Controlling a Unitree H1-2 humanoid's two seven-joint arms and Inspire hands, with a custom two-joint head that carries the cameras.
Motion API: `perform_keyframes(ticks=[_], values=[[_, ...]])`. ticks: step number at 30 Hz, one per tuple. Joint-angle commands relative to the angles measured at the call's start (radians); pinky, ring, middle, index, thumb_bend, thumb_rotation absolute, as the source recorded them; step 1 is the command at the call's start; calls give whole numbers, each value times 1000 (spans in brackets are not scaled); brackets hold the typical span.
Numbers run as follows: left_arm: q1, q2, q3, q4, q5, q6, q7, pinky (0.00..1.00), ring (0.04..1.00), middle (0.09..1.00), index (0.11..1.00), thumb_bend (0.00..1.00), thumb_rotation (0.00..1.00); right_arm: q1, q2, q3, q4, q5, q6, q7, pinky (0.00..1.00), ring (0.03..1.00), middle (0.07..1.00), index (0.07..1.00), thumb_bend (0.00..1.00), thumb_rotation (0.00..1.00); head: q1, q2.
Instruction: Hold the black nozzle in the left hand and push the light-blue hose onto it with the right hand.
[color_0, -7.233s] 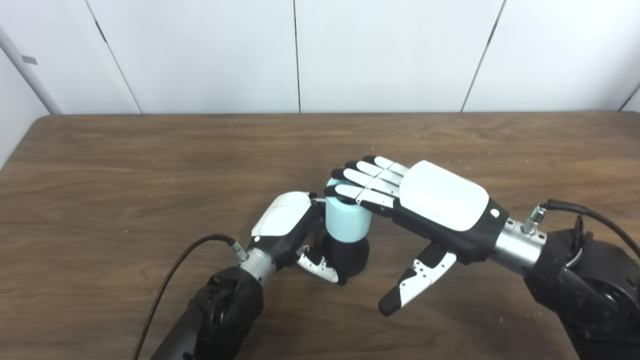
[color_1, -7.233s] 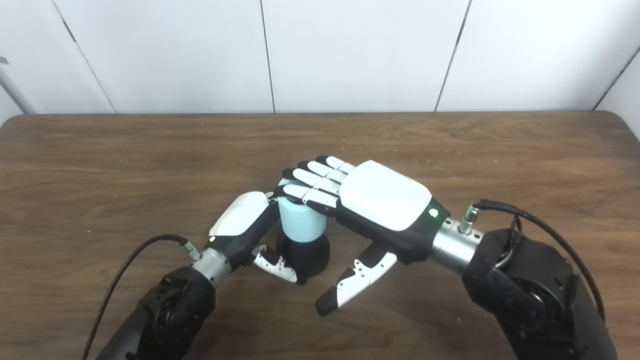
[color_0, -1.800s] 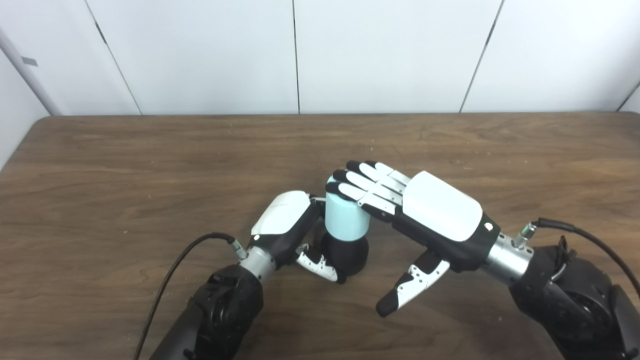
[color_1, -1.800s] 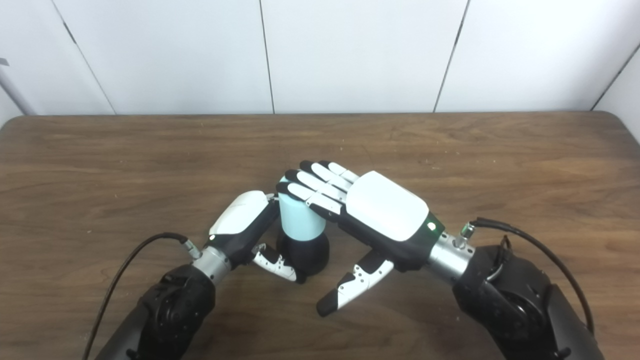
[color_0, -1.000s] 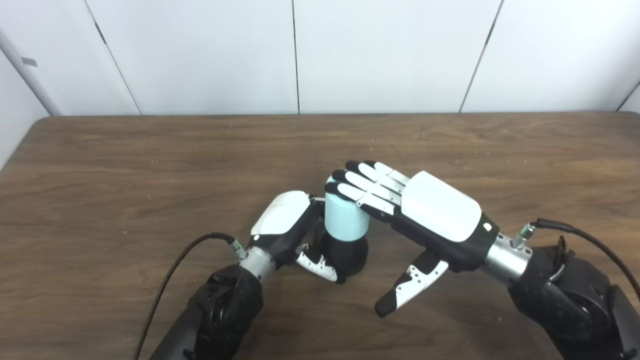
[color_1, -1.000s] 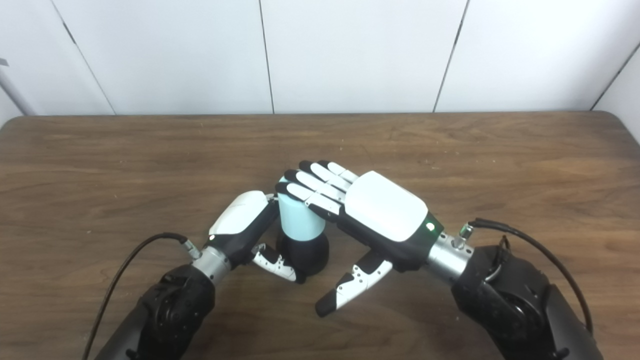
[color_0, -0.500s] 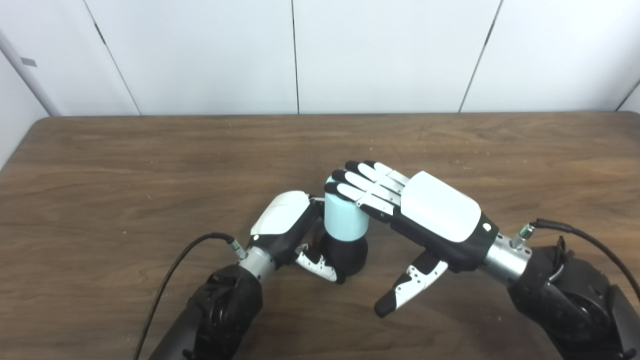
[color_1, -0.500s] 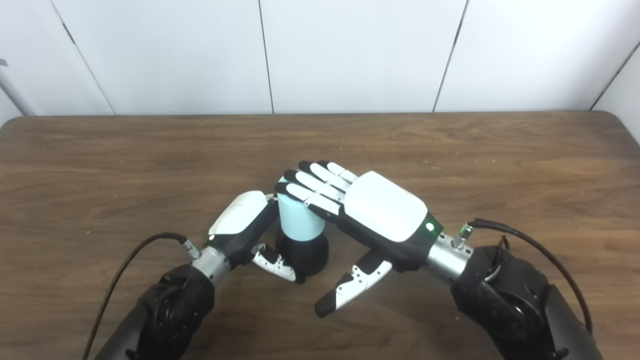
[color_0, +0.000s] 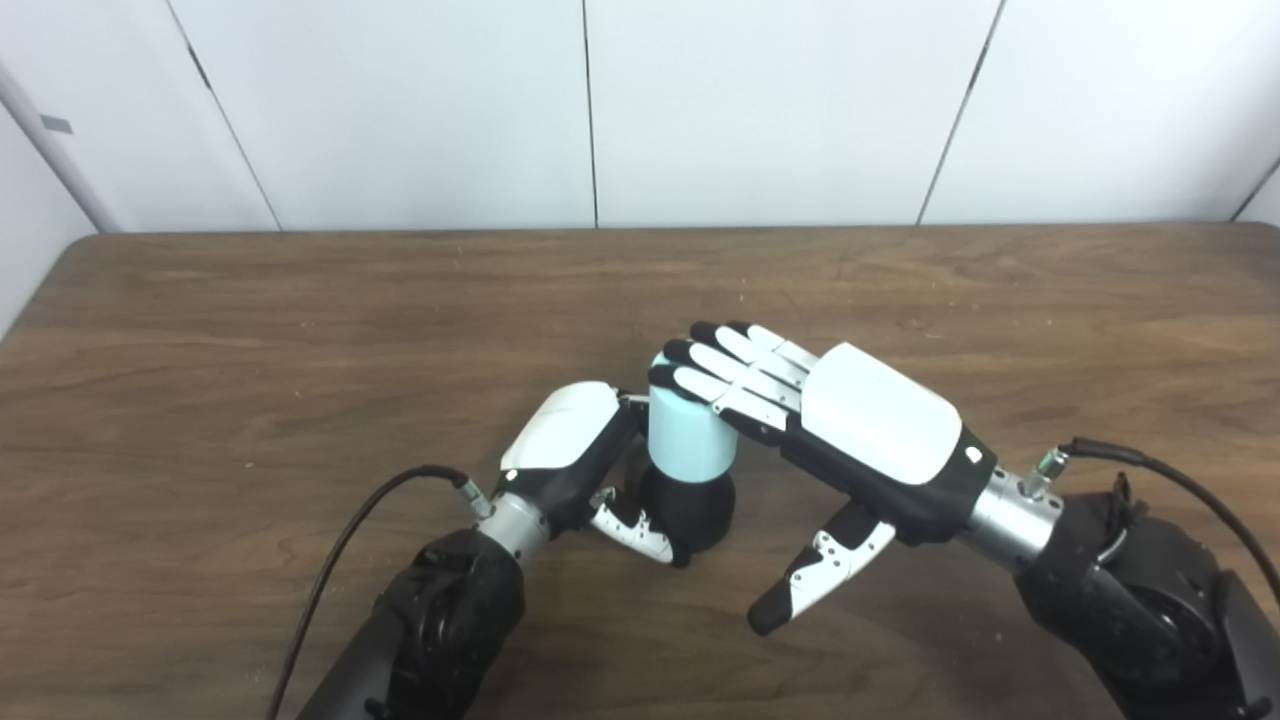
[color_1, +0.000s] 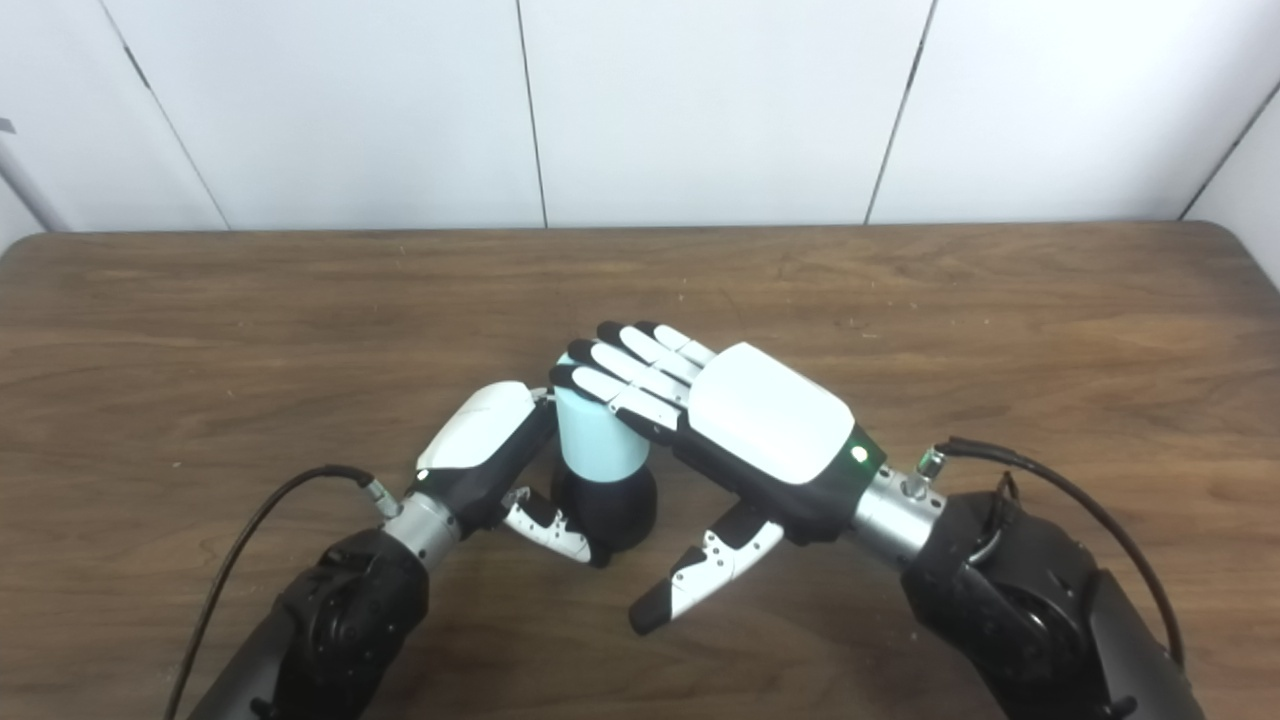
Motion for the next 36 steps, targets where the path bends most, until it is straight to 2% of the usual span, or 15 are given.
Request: perform_keyframes(ticks=[1,29,36], values=[[19,19,-16,30,-4,24,-74,886,656,524,466,520,0,47,-21,46,47,-31,18,90,1000,997,972,958,706,1000,-1,1],[19,19,-14,34,-2,20,-78,881,655,525,465,519,0,50,-13,55,41,-44,26,87,1000,997,974,958,690,1000,-5,0],[21,20,-15,32,-1,22,-81,883,650,524,466,520,0,26,-18,37,-20,-21,66,112,1000,997,976,962,687,1000,-5,1]])
